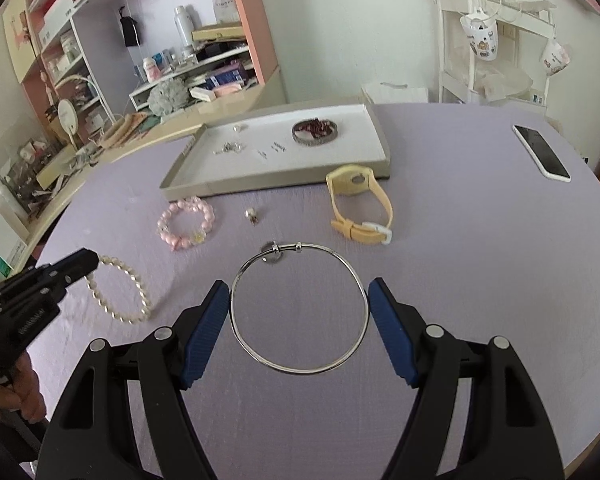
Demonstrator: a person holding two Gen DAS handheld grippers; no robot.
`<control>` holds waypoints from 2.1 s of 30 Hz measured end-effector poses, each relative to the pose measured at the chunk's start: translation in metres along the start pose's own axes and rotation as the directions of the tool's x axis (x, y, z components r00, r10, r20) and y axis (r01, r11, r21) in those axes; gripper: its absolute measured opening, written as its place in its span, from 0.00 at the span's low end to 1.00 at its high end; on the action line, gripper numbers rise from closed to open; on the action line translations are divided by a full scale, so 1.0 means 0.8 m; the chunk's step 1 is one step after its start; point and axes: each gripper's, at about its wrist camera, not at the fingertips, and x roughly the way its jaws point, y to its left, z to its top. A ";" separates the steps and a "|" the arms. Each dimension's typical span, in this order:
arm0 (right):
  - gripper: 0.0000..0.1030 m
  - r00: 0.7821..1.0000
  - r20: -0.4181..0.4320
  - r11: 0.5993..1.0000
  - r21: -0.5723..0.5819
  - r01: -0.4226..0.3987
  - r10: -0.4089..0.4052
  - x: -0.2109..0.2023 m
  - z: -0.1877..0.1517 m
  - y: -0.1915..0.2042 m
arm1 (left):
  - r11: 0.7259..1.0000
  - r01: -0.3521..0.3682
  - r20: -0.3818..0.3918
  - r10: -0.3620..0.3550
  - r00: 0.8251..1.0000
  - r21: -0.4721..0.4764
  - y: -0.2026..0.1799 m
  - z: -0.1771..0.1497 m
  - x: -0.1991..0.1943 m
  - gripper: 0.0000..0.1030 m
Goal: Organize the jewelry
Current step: 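Carry the pearl bracelet in the left tool while the right tool carries the silver bangle to the tray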
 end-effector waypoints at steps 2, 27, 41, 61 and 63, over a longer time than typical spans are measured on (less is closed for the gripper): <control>0.71 1.000 0.009 1.000 0.004 -0.004 0.004 -0.004 0.004 0.000 | 1.000 0.012 0.019 -0.012 1.000 -0.001 -0.002 0.013 -0.010 0.09; 0.71 0.992 0.125 1.000 0.008 -0.018 0.017 0.002 0.111 -0.006 | 0.997 0.076 0.182 -0.077 0.980 0.016 -0.009 0.209 -0.014 0.09; 0.71 0.994 0.112 1.000 0.023 -0.008 0.006 0.072 0.169 -0.028 | 0.997 0.073 0.108 -0.075 0.991 0.026 -0.007 0.284 0.119 0.09; 0.71 0.998 0.059 0.999 0.029 0.014 -0.015 0.140 0.190 -0.049 | 0.997 0.075 -0.038 -0.074 0.997 0.024 0.011 0.247 0.247 0.25; 0.71 0.998 0.058 0.999 0.029 0.015 -0.016 0.141 0.191 -0.049 | 0.997 0.073 -0.030 -0.073 0.997 0.010 0.018 0.243 0.241 0.25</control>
